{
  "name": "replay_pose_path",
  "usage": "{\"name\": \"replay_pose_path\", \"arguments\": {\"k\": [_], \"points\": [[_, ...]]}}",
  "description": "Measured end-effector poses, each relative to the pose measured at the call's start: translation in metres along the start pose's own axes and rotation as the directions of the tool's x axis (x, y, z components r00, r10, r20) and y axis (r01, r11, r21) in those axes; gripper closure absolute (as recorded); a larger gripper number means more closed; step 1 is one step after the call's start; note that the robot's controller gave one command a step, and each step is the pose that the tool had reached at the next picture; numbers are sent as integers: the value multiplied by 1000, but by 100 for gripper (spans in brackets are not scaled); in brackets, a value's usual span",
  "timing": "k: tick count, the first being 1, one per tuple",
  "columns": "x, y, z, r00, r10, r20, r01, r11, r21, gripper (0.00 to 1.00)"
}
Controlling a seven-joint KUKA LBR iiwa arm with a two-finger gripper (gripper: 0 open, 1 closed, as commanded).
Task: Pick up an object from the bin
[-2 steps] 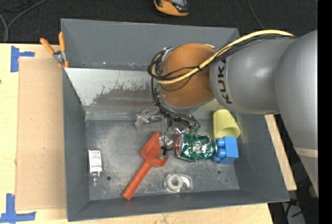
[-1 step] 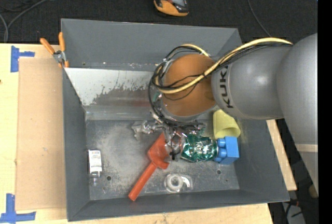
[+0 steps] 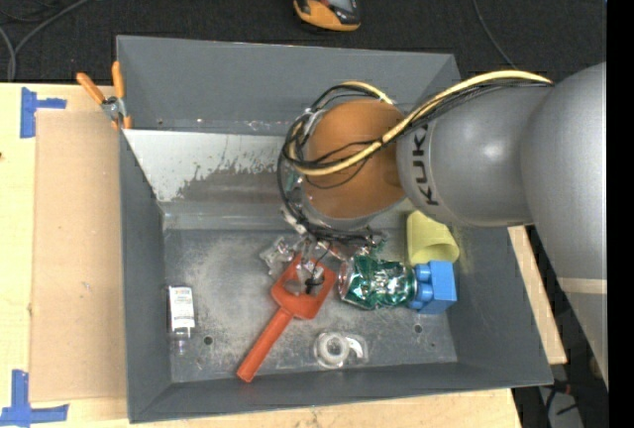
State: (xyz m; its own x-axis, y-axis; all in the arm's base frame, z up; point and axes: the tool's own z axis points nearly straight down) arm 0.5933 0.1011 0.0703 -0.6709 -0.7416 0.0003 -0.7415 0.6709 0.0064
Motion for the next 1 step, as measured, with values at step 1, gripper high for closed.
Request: {"name": "replay_pose_path", "arguments": {"k": [1], "points": [[0,0,0,1000,1,0,-1,1000,0,100]]}}
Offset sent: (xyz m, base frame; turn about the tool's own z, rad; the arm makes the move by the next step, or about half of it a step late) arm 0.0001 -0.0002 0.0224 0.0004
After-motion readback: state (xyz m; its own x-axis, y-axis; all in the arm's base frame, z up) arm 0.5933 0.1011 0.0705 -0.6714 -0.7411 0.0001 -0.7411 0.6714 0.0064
